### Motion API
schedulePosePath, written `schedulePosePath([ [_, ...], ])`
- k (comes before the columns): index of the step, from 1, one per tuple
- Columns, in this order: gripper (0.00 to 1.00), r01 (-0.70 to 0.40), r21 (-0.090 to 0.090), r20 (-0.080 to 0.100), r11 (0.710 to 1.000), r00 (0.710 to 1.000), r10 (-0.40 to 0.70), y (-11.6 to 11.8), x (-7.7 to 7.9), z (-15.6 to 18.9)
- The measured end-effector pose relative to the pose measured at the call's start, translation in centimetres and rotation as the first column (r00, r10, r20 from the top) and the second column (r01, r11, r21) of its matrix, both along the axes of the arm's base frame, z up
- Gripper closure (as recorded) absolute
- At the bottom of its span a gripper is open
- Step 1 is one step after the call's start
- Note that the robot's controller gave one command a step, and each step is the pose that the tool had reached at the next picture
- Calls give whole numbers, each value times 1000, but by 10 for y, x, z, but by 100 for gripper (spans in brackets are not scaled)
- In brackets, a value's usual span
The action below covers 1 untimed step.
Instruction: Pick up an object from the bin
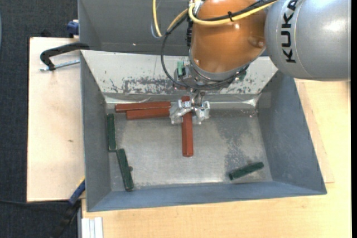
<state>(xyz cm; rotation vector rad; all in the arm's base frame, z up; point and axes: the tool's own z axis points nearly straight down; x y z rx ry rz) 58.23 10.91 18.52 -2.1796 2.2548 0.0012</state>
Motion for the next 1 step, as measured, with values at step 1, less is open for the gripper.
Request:
schedulePosePath([
  [1,100,0,0,0,1000,1000,0,0,0,0],
])
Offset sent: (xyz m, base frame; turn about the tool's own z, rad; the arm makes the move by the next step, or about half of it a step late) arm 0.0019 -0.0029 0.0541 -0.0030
